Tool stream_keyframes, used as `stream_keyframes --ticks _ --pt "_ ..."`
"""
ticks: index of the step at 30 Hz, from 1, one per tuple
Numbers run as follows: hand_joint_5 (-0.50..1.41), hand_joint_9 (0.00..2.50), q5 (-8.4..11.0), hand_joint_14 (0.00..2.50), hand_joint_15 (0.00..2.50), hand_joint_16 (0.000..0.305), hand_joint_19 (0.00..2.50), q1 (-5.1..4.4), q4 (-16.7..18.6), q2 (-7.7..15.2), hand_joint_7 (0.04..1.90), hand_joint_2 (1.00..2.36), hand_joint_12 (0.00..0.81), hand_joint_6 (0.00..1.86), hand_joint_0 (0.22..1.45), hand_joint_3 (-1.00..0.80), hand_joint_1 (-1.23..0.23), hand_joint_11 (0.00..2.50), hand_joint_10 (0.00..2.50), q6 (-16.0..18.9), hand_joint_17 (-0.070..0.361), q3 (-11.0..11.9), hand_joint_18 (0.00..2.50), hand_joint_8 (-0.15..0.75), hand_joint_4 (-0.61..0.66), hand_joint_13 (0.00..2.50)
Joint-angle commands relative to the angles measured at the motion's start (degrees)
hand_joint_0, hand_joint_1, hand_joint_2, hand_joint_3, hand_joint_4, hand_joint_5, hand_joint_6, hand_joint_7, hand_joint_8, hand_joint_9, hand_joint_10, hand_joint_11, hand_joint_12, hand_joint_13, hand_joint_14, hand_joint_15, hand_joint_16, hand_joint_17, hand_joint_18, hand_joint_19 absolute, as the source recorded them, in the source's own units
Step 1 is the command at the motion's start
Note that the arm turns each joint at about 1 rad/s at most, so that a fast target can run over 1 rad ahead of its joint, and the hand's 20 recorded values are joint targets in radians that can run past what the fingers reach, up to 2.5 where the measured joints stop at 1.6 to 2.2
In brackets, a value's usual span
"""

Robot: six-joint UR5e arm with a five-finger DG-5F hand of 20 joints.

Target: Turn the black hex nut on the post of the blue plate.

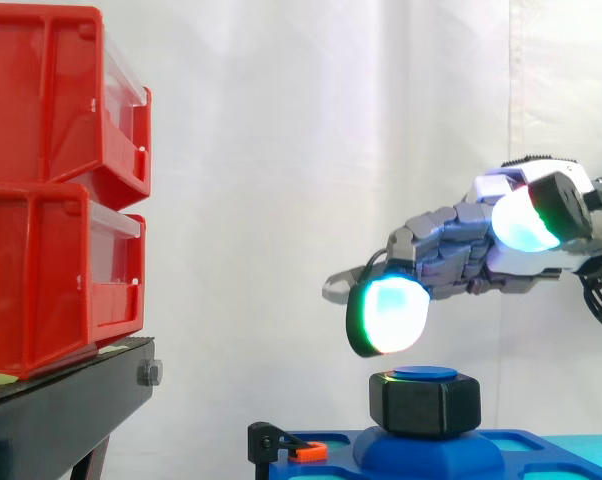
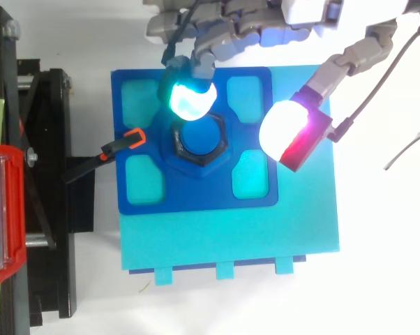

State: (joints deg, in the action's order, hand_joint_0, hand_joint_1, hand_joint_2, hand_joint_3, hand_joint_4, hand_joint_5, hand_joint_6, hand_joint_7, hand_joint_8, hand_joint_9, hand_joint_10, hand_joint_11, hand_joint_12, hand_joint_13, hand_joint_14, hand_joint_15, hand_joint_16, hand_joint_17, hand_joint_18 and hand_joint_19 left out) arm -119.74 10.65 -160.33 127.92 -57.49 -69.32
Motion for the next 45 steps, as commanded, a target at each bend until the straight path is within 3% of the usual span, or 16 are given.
stream_keyframes --ticks 1,4,9,10,12,13,19,24,34,42,45 --pt "-0.21 0.23 -0.32 0.0 0.0 0.047 0.14 -0.02 -2.97 -0.04 0.91 1.0 0.346 0.5 0.51 -0.5 -0.28 0.0 0.0 -0.6 0.106 2.96 0.0 0.251 0.27 0.01" --pt "-0.21 0.22 -0.06 0.0 0.0 0.047 0.14 -0.54 -5.7 -0.04 0.92 1.0 0.346 0.5 0.51 -0.5 -0.28 0.0 0.0 -1.31 0.106 4.81 0.0 0.251 0.27 0.0" --pt "-0.21 0.22 1.26 0.0 0.0 0.047 0.14 -1.16 -7.19 -0.04 0.92 1.0 0.346 0.5 0.51 -0.5 -0.28 0.0 0.0 -1.48 0.107 5.33 0.0 0.251 0.27 0.0" --pt "-0.21 0.22 3.46 0.0 0.0 0.047 0.14 -1.86 -7.54 0.05 0.92 1.0 0.346 0.5 0.51 -0.5 -0.28 0.0 0.0 -1.48 0.107 5.33 0.0 0.251 0.27 0.0" --pt "-0.21 0.22 4.6 0.0 0.0 0.047 0.14 -2.48 -7.72 0.05 0.92 1.0 0.345 0.5 0.51 -0.5 -0.28 0.0 0.0 -1.66 0.107 5.25 0.0 0.251 0.27 0.0" --pt "-0.21 0.22 6.8 0.0 0.0 0.047 0.14 -3.88 -7.98 0.05 0.91 1.0 0.346 0.5 0.51 -0.5 -0.28 0.0 0.0 -2.27 0.106 4.89 0.0 0.251 0.26 0.0" --pt "-0.21 0.22 10.22 0.0 0.0 0.047 0.14 -6.35 -5.87 0.05 0.91 1.0 0.346 0.5 0.51 -0.5 -0.28 0.0 0.0 -2.18 0.107 2.87 0.0 0.25 0.27 0.0" --pt "-0.21 0.22 12.07 0.0 0.0 0.047 0.14 -8.1 -0.16 0.05 0.91 1.0 0.347 0.5 0.51 -0.5 -0.28 0.0 0.0 -1.83 0.107 0.5 0.0 0.251 0.27 0.0" --pt "-0.21 0.22 14.0 0.0 0.0 0.047 0.14 -9.51 1.69 0.14 0.9 1.0 0.347 0.5 0.51 -0.5 -0.28 0.0 0.0 -1.83 0.107 -0.47 0.0 0.251 0.26 0.0" --pt "-0.21 0.22 14.27 0.0 0.0 0.048 0.15 -9.33 5.47 0.05 0.9 1.0 0.347 0.5 0.51 -0.5 -0.28 0.0 0.0 -0.6 0.107 -2.75 0.0 0.252 0.26 0.0" --pt "-0.21 0.22 14.18 0.0 0.0 0.048 0.15 -9.07 4.94 0.05 0.9 1.0 0.348 0.5 0.51 -0.5 -0.28 0.0 0.0 -0.43 0.107 -2.75 0.0 0.252 0.26 0.0"
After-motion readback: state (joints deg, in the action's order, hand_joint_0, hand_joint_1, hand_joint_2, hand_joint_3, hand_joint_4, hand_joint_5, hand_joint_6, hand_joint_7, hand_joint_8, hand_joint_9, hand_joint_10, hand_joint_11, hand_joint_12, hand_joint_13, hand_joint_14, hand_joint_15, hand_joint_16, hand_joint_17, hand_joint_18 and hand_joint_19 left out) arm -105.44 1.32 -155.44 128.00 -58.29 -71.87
